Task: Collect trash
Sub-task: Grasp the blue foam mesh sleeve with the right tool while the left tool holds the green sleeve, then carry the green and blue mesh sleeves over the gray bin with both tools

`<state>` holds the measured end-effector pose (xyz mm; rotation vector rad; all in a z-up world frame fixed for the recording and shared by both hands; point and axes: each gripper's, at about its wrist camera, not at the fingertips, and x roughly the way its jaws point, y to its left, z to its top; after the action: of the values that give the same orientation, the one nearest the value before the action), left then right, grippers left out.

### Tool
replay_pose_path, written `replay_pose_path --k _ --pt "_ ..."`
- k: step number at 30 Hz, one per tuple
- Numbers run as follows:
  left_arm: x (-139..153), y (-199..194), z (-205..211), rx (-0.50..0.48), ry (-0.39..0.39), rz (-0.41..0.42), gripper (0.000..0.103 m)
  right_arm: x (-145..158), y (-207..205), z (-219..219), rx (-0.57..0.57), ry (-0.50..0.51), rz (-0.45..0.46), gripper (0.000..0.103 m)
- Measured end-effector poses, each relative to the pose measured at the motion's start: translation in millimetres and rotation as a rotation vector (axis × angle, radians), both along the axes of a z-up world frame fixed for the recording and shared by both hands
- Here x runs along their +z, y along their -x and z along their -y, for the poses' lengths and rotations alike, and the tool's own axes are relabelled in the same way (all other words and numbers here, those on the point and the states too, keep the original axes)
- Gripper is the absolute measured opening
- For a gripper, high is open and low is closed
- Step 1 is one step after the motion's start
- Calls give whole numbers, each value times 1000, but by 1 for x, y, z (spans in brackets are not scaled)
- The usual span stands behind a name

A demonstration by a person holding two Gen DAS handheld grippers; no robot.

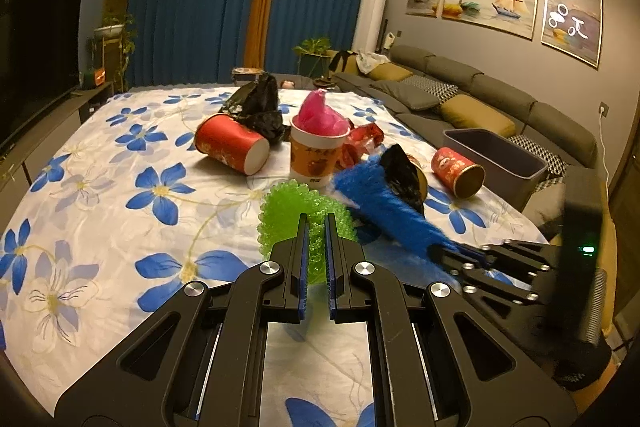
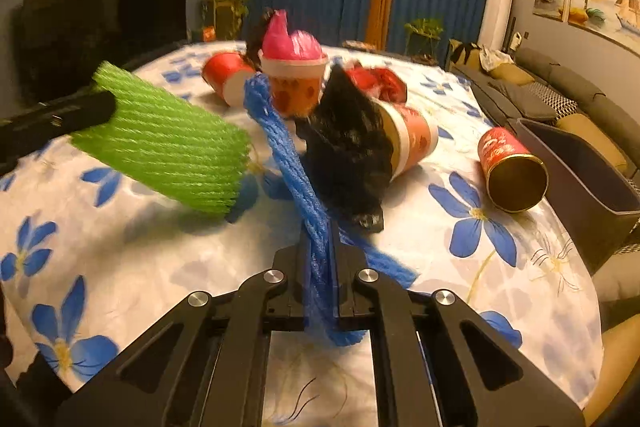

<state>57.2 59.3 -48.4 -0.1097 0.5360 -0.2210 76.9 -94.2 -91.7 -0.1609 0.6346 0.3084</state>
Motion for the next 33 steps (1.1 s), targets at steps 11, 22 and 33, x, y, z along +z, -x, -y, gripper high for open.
replay_pose_path --k 11,22,33 --pt "13 6 -4 16 -5 38 6 49 29 32 6 -172 107 8" --pt "40 5 16 -26 -32 111 6 71 41 71 -86 -230 182 8" --pt "86 -13 82 -145 -26 227 6 92 35 128 -235 -242 280 8"
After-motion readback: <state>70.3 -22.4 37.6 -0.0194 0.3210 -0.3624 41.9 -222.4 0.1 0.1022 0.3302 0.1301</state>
